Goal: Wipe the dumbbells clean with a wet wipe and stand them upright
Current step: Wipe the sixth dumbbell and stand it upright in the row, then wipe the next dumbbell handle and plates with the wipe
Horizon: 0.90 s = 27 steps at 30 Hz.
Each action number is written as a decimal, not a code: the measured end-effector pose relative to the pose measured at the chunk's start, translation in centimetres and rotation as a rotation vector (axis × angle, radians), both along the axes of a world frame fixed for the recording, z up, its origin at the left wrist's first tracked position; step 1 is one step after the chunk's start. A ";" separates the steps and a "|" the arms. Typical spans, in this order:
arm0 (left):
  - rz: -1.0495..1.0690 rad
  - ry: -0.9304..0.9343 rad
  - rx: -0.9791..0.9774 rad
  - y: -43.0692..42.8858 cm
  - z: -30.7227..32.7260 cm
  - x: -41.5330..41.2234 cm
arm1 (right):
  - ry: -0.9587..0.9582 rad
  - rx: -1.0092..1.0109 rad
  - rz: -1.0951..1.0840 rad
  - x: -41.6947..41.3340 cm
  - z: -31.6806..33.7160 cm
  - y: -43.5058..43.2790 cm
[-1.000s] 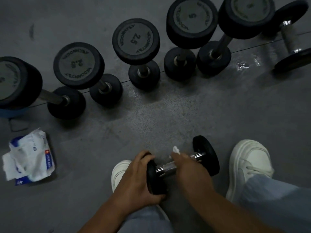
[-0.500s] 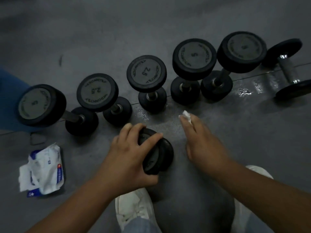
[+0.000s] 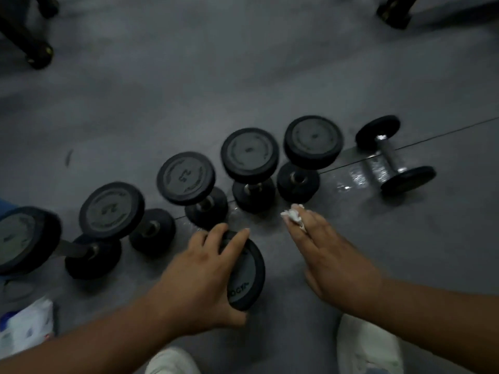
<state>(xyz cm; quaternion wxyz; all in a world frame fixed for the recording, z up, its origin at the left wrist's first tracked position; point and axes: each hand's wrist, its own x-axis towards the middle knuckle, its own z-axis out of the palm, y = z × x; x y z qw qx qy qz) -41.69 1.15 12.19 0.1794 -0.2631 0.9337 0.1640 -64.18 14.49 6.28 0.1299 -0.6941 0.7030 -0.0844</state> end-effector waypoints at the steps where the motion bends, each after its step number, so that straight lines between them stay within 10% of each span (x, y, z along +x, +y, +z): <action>1: -0.010 0.007 -0.008 0.0 0.6 -1.8 | 0.011 -0.013 -0.038 -1.6 0.0 0.3; 16: -0.155 0.200 -0.201 -0.1 0.4 -31.5 | 0.109 -0.206 -0.525 -24.7 -0.5 -2.2; 27: -0.085 0.111 -0.229 -4.8 -2.7 -38.3 | 0.039 -0.085 -0.685 -29.3 -3.1 -5.2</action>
